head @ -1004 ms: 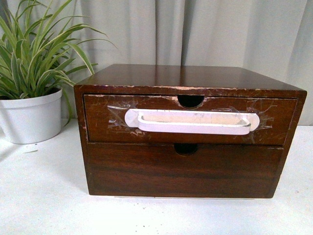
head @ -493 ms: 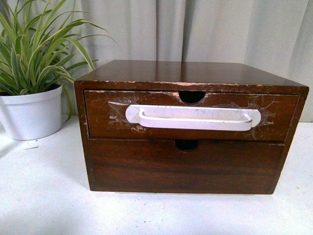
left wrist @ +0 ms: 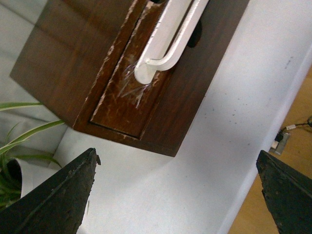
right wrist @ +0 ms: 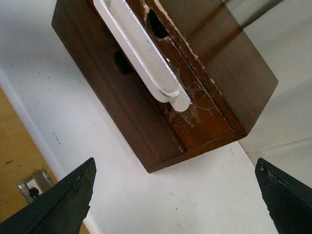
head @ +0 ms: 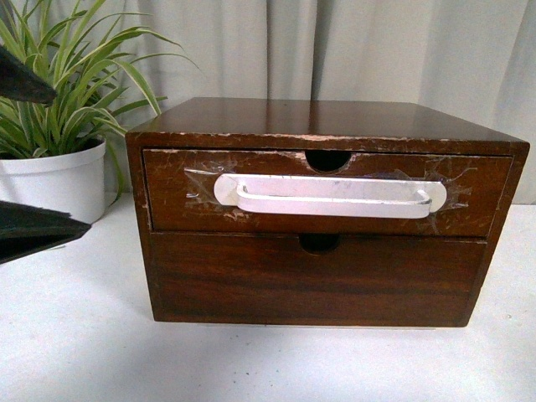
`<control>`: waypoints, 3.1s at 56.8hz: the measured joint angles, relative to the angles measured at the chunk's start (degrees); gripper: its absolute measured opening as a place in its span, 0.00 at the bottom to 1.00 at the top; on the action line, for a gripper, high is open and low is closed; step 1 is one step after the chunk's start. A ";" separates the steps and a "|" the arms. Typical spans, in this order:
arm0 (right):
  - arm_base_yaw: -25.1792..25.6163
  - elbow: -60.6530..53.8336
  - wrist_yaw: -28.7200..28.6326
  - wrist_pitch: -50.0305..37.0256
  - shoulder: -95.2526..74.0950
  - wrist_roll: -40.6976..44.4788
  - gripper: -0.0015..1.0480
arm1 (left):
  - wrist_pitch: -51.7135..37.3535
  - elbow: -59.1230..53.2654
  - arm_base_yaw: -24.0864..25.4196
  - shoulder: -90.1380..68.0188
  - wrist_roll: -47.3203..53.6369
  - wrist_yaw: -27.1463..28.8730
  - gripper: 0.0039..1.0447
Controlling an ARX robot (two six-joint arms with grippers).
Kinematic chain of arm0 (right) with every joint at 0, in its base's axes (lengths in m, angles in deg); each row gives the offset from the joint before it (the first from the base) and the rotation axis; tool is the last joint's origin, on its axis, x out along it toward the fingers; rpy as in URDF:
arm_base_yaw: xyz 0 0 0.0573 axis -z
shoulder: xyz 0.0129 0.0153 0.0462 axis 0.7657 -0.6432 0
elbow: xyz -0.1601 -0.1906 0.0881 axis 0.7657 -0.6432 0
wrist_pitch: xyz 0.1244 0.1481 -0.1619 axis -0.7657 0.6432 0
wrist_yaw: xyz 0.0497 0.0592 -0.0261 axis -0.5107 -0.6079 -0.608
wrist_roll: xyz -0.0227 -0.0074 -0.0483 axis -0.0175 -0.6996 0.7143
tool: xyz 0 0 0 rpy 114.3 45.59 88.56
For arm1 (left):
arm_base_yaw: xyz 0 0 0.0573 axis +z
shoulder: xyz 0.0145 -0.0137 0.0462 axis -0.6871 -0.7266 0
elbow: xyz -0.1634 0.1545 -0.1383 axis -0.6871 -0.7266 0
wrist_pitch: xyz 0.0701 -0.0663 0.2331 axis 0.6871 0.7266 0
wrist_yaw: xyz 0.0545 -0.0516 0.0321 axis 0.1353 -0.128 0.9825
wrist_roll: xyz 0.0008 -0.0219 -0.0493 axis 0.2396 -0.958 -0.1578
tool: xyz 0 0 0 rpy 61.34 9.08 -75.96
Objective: Open drawer
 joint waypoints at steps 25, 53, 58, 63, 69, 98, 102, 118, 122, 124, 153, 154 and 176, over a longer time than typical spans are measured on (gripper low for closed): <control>-2.14 5.49 2.93 4.63 -9.09 8.79 0.91 | 5.01 12.61 -7.28 -13.88 2.54 2.36 0.94; -6.38 6.01 6.01 3.21 -15.45 9.99 0.91 | 3.41 17.22 -11.30 -24.20 2.32 3.23 0.94; -6.36 6.01 5.99 3.21 -15.65 9.94 0.91 | 2.93 17.62 -11.72 -25.29 2.12 3.34 0.94; -6.32 6.01 5.62 3.23 -15.65 9.94 0.91 | 3.19 18.58 -11.89 -27.52 2.12 3.52 0.94; -6.10 6.01 5.33 3.23 -15.69 9.94 0.91 | 3.91 19.21 -11.89 -29.18 2.14 4.02 0.94; -6.08 6.01 5.03 2.40 -17.03 9.84 0.91 | 4.20 21.66 -11.69 -33.00 3.48 6.43 0.94; -6.38 6.01 5.16 2.40 -17.42 9.84 0.91 | 4.96 21.94 -11.78 -33.09 3.78 6.56 0.94; -9.20 6.01 6.43 0.07 -20.81 8.33 0.91 | 4.72 22.08 -11.85 -33.51 3.89 6.49 0.94; -10.14 6.08 6.88 -0.76 -21.97 7.82 0.91 | 4.50 22.08 -11.85 -33.68 3.89 6.51 0.94; -10.60 6.25 7.41 -1.22 -22.67 7.65 0.91 | 4.44 22.08 -11.85 -33.73 3.87 6.51 0.94; -14.08 10.08 10.40 -7.37 -31.08 3.32 0.91 | 3.85 22.08 -11.89 -33.83 3.80 6.38 0.94; -14.16 10.16 10.51 -7.69 -31.47 3.13 0.91 | 3.82 22.08 -11.89 -33.83 3.80 6.38 0.94; -14.91 12.33 10.64 -6.69 -34.34 2.56 0.91 | 4.26 22.08 -11.43 -33.83 3.65 5.38 0.94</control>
